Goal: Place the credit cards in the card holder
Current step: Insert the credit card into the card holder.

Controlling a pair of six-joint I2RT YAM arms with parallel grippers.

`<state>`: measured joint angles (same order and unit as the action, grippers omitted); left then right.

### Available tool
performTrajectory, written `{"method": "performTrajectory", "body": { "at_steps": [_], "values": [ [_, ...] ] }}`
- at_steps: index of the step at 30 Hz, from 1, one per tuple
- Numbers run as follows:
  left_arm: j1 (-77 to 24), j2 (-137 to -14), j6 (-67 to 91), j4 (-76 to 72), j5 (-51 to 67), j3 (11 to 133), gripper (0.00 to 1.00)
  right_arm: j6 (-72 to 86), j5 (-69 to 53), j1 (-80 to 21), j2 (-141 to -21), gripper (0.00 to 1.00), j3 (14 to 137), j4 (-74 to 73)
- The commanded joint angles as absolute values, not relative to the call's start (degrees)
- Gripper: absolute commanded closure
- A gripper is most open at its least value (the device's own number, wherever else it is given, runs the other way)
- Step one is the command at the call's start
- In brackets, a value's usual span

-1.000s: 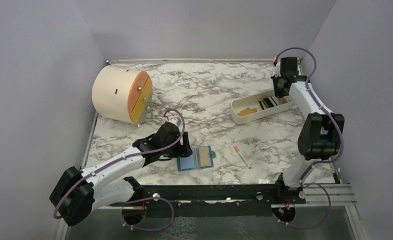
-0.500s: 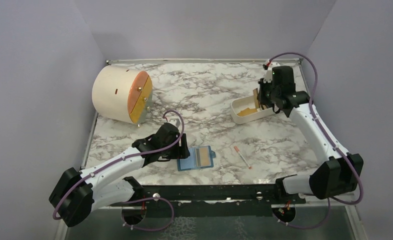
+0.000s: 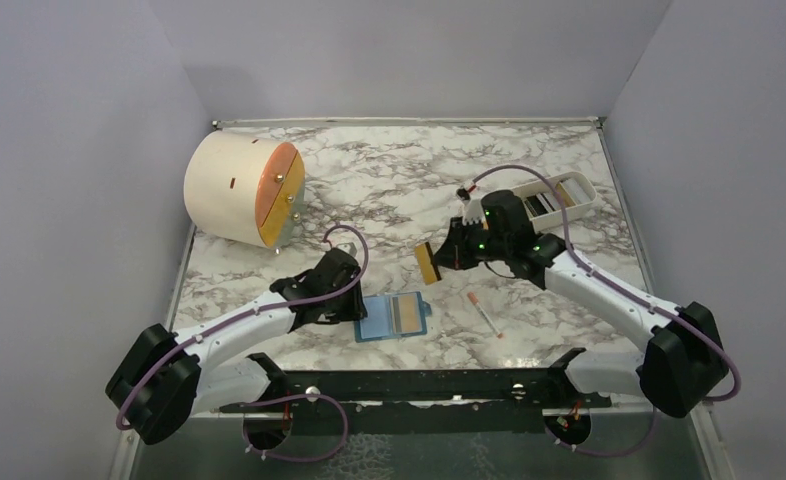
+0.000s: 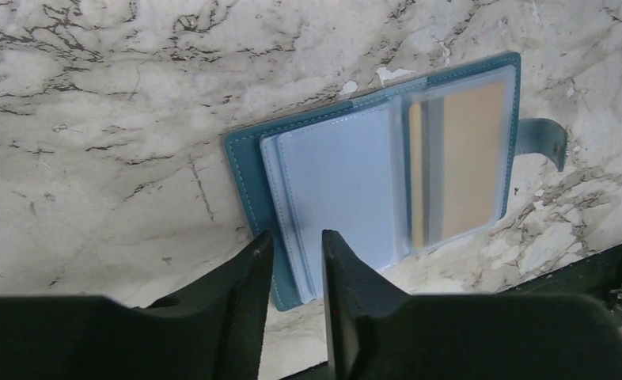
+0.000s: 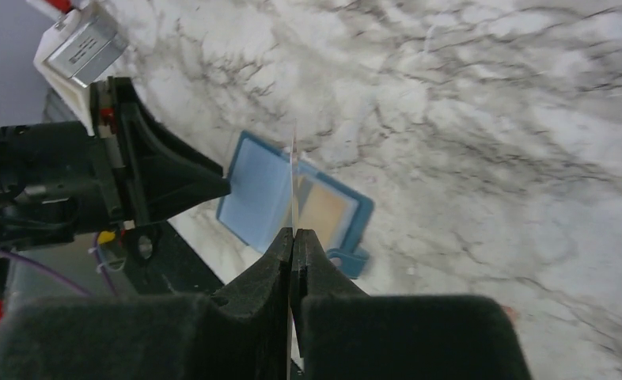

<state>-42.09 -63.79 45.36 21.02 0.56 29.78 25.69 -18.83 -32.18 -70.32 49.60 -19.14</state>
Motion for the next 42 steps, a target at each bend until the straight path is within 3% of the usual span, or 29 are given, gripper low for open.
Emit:
{"method": "performTrajectory", "body": {
  "at_steps": [1,6,22,42],
  "values": [
    [-41.62,-63.54,46.19,19.35,-0.45,28.20,0.72,36.55,-25.36,-37.26,-73.27,0.99,46.12,-6.44],
    [-41.49,-62.93,46.98,17.00,0.54,25.87,0.80,42.65,-25.86,-41.17,-76.27,0.99,41.65,0.73],
    [-41.45,-63.31,46.27,15.93,1.07,23.60,0.82,49.49,-22.33,-44.38,-85.61,0.99,35.73,8.18],
    [-41.51,-61.89,47.24,13.78,3.39,21.02,0.82,52.83,-27.52,-44.38,-94.06,0.99,31.89,18.88]
  ]
}}
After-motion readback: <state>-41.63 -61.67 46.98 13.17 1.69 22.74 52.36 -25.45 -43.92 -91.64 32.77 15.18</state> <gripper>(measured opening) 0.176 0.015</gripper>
